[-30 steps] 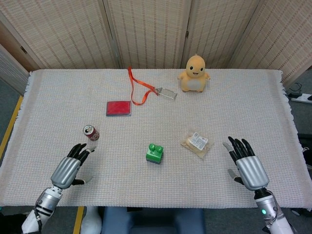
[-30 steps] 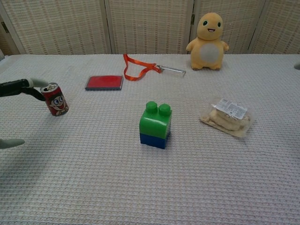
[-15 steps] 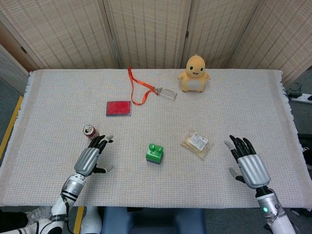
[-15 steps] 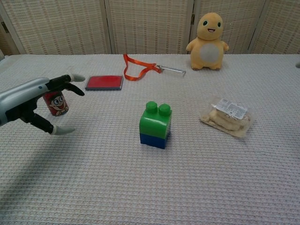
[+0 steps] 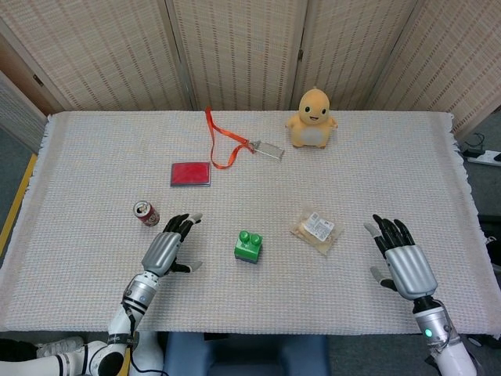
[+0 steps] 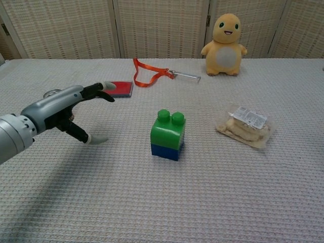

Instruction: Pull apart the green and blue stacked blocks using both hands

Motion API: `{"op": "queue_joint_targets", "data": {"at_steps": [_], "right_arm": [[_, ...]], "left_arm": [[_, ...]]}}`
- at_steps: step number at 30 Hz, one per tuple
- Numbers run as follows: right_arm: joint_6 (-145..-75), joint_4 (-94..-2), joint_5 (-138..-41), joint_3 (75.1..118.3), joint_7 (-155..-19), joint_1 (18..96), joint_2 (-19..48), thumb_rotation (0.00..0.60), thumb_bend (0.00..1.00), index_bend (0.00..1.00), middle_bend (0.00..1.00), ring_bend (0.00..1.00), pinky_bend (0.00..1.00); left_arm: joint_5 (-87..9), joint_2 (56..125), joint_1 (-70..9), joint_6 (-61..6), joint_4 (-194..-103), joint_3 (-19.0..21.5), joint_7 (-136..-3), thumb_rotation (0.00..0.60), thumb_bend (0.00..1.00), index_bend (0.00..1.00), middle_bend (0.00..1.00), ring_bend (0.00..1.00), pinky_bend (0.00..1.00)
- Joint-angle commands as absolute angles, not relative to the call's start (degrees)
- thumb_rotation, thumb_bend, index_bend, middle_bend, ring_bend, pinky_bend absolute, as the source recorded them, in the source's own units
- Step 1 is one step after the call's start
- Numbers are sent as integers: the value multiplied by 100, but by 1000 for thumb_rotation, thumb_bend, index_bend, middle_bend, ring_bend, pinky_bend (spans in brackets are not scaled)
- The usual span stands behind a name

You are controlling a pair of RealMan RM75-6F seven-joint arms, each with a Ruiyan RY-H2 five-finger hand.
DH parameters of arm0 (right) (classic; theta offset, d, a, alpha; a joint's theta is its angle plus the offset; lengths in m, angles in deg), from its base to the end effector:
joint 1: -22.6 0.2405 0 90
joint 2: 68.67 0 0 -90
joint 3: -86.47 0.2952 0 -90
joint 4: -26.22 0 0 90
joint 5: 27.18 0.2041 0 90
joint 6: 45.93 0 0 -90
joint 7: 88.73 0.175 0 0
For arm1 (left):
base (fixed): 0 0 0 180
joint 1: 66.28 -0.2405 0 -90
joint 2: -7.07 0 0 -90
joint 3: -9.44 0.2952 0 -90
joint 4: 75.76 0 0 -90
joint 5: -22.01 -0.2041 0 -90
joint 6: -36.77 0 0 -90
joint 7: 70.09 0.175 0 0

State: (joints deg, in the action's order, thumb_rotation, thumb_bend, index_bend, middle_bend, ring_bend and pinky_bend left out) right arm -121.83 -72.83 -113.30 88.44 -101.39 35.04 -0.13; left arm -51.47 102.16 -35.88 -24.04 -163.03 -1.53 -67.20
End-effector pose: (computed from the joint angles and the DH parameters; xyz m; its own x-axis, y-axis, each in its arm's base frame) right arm -0.2906 -0.2461 0.1156 0.4418 -0.1264 0.8882 -0.8906 -0.1814 0.4171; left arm -0.1829 0.3373 -0.0437 0.0404 0.3311 0.9427 0.9669 -0.2510 0.0467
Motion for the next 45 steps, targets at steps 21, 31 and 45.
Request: {"op": "queue_joint_targets", "data": {"at_steps": [21, 31, 45], "right_arm": [[-11924, -7250, -11102, 8862, -10152, 3613, -50, 600, 362, 0, 0, 0, 0], [-11880, -7288, -11127, 8818, -10127, 3629, -80, 600, 362, 0, 0, 0, 0], [-11942, -7319, -11166, 8821, -10010, 3617, -153, 600, 362, 0, 0, 0, 0]], "left_arm": [[-4752, 11162, -2770, -1554, -15321, -506, -7457, 600, 255, 0, 186, 0, 0], [-4702, 11355, -2595, -1456, -15240, -576, -7714, 600, 255, 7, 193, 0, 0], [-4853, 11774, -2554, -1648, -14690, -480, -8005, 600, 255, 70, 277, 0, 0]]}}
